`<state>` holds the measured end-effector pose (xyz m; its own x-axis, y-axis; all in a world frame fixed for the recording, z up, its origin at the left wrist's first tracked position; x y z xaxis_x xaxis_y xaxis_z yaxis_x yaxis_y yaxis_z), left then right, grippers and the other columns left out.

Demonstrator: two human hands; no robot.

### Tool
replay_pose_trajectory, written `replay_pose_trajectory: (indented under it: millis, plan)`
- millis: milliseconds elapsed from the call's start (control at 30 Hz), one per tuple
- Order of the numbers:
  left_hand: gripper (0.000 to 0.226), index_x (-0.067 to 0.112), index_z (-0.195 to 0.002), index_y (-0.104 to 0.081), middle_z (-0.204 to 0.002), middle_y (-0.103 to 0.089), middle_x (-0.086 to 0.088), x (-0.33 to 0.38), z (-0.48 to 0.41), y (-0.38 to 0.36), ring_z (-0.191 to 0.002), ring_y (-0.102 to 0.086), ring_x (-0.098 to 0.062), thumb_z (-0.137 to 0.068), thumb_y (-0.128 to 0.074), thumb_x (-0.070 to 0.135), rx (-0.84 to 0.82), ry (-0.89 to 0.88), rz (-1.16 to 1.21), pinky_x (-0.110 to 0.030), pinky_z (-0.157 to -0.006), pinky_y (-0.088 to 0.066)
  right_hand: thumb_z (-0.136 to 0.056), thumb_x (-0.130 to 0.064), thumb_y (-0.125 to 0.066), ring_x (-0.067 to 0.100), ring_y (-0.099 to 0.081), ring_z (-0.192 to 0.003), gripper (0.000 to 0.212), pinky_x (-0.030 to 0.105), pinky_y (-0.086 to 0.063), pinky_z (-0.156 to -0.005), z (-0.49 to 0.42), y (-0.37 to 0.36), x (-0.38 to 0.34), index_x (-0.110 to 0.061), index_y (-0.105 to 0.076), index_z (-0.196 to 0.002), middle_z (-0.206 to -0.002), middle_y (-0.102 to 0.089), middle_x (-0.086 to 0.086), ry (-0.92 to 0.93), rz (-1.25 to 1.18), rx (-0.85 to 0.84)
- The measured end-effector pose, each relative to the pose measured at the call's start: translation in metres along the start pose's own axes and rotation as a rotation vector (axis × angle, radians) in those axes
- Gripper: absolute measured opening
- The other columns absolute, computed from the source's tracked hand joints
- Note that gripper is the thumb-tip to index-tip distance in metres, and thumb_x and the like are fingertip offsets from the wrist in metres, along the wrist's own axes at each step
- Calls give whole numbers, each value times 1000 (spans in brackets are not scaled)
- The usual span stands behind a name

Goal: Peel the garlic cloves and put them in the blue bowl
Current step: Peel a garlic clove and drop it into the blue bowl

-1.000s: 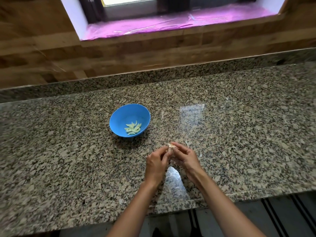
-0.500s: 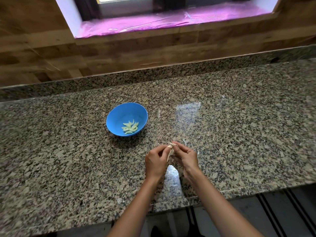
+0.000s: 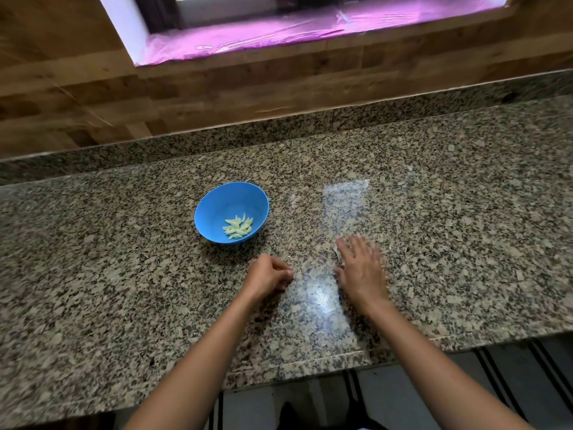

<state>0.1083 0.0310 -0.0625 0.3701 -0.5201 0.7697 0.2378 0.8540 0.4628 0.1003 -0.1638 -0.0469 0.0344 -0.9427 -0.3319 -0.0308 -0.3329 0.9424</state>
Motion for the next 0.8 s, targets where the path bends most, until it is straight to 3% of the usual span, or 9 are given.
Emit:
replay_pose_trajectory:
  millis: [100,200,267,367,467,533,600,667,800]
  plan:
    - [10,3,-81,-68,-72,-70,-12,10,-5,2,-60,-64,-19,-83,-68,13,-37,-4,-13,-38,-68,-59,-96,-39,-31,15,-11,-142,52,33,9,-112,19,-25,-39,-25,-20,-145,-152,-11,-2,213,-67,-96]
    - [12,4,-79,-68,-68,-70,-6,14,-11,-2,-59,-66,-14,-83,-69,16,-41,7,-215,-31,-65,-59,-89,-58,-3,11,5,-142,65,29,20,-106,31,-51,-45,-26,-3,-146,-153,4,-6,266,-24,-227]
    - [13,5,-81,-66,-72,-68,-4,19,-10,-5,-63,-65,-11,-86,-67,17,-6,-36,-416,-25,-62,-56,-92,-54,-3,8,16,-140,62,28,20,-107,33,-57,-40,-26,3,-147,-153,11,-8,259,-9,-225]
    - [12,8,-86,-59,-87,-66,-9,22,-9,-19,-80,-64,-19,-91,-59,19,18,-119,-623,-36,-76,-57,-96,-49,-10,6,19,-138,58,28,20,-108,33,-59,-40,-26,5,-147,-152,14,-10,253,-48,-233]
    - [11,10,-86,-58,-80,-63,-4,24,-11,-18,-74,-61,-17,-91,-59,21,38,-128,-691,-36,-72,-55,-98,-50,-13,4,15,-140,57,27,18,-109,35,-60,-39,-28,2,-148,-152,13,-13,259,-79,-244]
    - [12,10,-82,-60,-73,-63,-2,17,-11,-14,-67,-61,-13,-89,-63,19,-25,-85,-509,-32,-65,-53,-99,-48,-21,0,4,-140,53,25,10,-112,33,-59,-37,-30,-10,-147,-151,3,-17,232,-180,-237]
    - [11,1,-85,-63,-76,-68,-12,11,-3,-18,-64,-65,-18,-88,-63,12,-150,6,-6,-33,-63,-57,-98,-39,-38,-3,-25,-133,43,18,-14,-112,26,-46,-35,-29,-36,-140,-144,-27,-19,108,-461,-182]
    - [13,-6,-93,-64,-82,-69,-18,14,6,-23,-67,-68,-21,-88,-60,6,-158,70,366,-28,-63,-59,-93,-26,-54,-4,-55,-103,30,8,-41,-87,15,-34,-31,-21,-59,-122,-114,-59,-17,-60,-828,-145]
    - [17,-7,-97,-66,-91,-71,-20,17,11,-41,-74,-69,-23,-86,-62,6,-106,130,698,-29,-71,-59,-80,-9,-69,8,-68,-66,14,21,-55,-60,5,-29,-21,-7,-72,-93,-74,-71,-5,-321,-1286,-112]
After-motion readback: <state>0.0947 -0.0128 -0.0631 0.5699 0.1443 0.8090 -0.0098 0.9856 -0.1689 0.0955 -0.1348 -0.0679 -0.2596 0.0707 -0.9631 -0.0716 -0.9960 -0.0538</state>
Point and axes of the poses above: each hand's wrist, its own z-axis away from the middle knuckle, its own y-axis out of the back of the hand, x = y × z, the point moved 8 cm from there along -z, towards the middle knuckle
